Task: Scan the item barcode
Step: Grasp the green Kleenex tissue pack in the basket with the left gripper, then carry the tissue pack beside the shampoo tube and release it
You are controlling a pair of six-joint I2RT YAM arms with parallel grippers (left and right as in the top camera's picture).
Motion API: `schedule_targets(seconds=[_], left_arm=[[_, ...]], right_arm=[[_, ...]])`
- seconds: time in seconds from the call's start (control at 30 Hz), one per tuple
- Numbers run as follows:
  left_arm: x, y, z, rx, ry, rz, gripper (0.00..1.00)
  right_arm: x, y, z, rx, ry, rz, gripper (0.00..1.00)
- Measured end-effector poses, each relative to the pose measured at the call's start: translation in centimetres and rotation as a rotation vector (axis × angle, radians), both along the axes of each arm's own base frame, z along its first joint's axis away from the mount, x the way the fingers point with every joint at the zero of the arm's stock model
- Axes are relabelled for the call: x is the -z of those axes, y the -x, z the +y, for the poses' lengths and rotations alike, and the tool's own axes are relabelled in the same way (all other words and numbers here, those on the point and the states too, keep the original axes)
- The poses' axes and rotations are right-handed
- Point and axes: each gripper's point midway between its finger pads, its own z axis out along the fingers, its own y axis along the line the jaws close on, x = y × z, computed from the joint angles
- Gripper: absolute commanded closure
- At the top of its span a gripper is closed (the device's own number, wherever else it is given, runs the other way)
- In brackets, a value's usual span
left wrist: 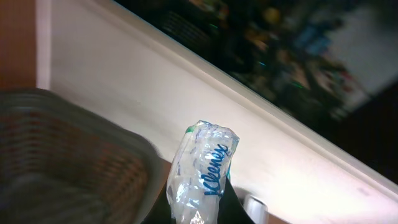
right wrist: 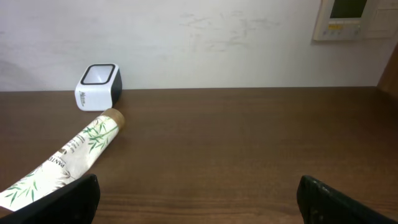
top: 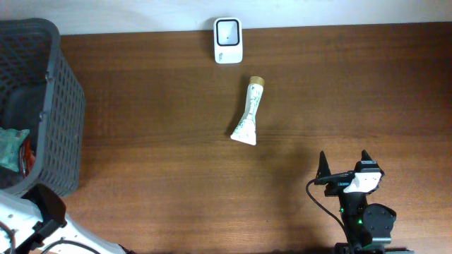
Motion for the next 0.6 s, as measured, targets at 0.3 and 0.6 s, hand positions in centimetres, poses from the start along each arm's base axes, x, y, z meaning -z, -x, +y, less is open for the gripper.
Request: schedule_targets(seconds=[0.3,0.6], left_arm=[[-0.7,-1.8,-8.6,0.316,0.046,-0.035,1.00],[2.9,-3.8,-16.4,0.400,-0.067,0.110,1.00]], right_arm=[[0.0,0.0,0.0,0.000,0.000,0.000,0.01],[0.0,0.0,0.0,0.000,0.000,0.000,0.01]])
